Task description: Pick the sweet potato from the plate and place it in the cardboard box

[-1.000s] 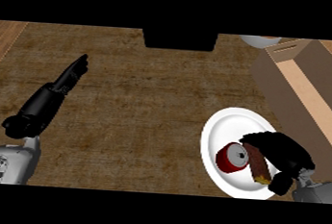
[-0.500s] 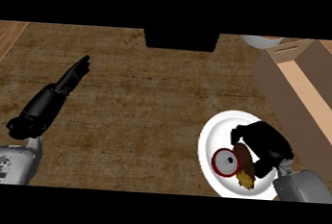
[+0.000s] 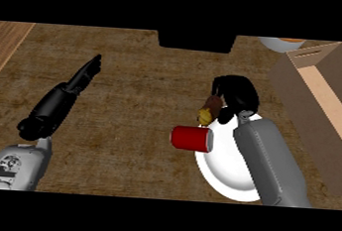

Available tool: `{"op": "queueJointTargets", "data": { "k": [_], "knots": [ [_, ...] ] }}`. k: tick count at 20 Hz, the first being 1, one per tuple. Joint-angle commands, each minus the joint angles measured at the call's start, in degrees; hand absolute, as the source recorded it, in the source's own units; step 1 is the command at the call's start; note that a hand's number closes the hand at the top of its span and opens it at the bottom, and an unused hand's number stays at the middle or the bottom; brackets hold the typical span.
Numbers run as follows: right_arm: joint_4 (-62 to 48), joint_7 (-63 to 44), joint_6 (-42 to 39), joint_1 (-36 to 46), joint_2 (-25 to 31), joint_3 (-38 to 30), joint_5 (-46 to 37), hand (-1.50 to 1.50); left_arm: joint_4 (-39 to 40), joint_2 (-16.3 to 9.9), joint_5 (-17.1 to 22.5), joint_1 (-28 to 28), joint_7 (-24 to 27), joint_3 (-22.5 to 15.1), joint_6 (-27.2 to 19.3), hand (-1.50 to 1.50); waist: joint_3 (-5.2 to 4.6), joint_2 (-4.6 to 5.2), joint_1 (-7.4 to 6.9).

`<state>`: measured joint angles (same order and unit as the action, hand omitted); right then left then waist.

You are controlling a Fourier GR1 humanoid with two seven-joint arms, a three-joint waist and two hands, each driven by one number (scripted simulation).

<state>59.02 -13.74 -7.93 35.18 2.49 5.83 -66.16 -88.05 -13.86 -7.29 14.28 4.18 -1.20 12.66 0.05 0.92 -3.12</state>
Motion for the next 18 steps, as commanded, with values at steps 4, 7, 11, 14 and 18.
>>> {"op": "queueJointTargets", "data": {
  "k": [4, 7, 11, 14, 18],
  "knots": [
    [-11.4, 0.5, 11.3, 14.8, 2.1, -3.0, -4.7, 1.5, -3.3, -0.9, 0.3, -2.4, -0.7, 0.9, 0.5, 0.0, -0.01, -0.48, 0.75],
    [-8.0, -5.8, 11.5, 16.5, -2.4, 0.1, -7.7, 1.5, -0.8, -0.5, 0.2, -2.7, 0.0, 1.1, 1.0, 0.0, -0.06, -0.81, 2.21],
    [-1.5, -12.1, 10.9, 18.4, -0.7, -3.6, -7.2, 1.5, -0.3, 0.5, -1.8, -2.6, 0.2, 0.9, -1.5, 0.0, -0.07, -1.2, 3.35],
    [1.6, -19.0, 12.5, 21.5, 1.4, -8.8, -6.7, 1.5, -0.9, -0.8, -0.2, -3.8, 1.3, 2.0, 0.3, 0.0, -0.09, -1.34, 3.36],
    [2.2, -22.0, 15.9, 20.6, 5.4, -13.1, -6.8, 1.5, -0.6, -0.4, 0.2, -2.6, 0.1, 2.3, 0.5, 0.0, -0.05, -1.09, 3.24]
  ]
}}
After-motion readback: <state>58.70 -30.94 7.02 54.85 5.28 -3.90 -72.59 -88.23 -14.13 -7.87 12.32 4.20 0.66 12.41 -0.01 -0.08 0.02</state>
